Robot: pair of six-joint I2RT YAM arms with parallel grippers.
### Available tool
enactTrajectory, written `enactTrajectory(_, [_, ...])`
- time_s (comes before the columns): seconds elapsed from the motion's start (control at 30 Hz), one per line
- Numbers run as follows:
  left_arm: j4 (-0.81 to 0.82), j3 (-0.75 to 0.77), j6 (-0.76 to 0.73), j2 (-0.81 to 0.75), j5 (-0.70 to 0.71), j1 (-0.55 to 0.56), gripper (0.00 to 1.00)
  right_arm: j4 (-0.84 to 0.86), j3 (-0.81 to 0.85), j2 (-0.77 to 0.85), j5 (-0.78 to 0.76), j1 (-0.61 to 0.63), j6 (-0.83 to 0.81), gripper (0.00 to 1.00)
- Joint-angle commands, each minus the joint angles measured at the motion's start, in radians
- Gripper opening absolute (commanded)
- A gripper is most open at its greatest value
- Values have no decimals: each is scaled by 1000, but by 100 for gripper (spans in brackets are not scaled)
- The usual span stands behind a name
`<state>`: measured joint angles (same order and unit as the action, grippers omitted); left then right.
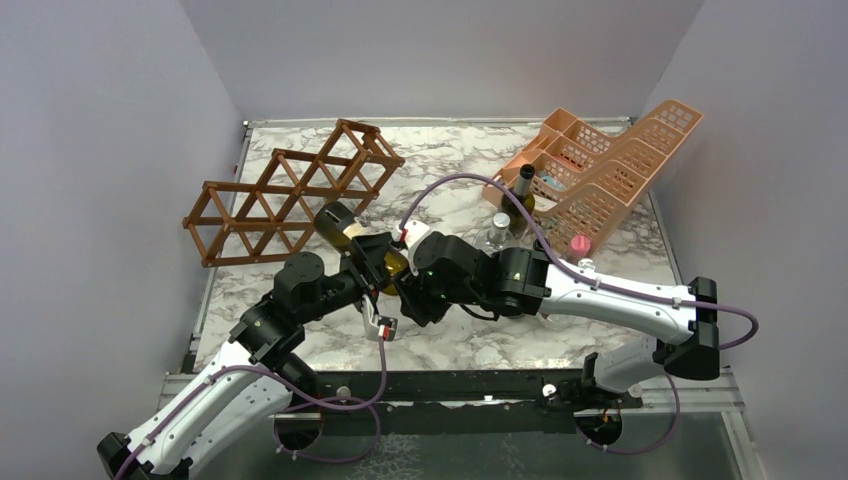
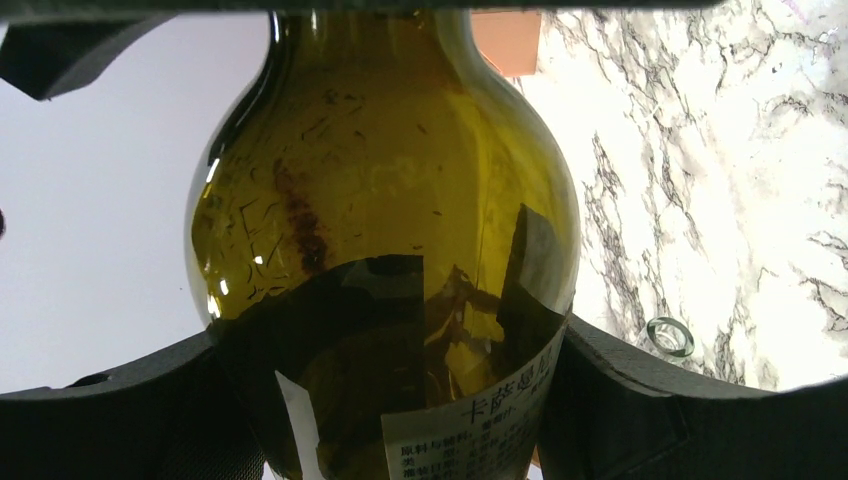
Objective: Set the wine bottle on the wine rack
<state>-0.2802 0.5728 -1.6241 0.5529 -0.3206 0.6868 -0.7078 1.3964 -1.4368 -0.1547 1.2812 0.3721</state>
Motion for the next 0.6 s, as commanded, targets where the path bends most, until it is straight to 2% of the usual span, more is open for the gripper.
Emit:
enactTrajectory(0.0, [88,5,-59,-18,15,-1,0,32,9,-28,-8,4,1,54])
enactTrajectory(0.2, [88,11,-55,-12,10,1,0,58,7,-41,-15,3,-1,50])
enactTrajectory(0.4, [87,15,-40,-11,5,1,0,74,-15,-33,-21,4,10,32])
enactTrajectory(0.47, [87,14,-40,-8,8,0,0,76,-21,-34,-16,4,14,32])
enactTrajectory(0.57, [88,15,-38,-7,5,0,0,74,-23,-41,-16,4,20,38])
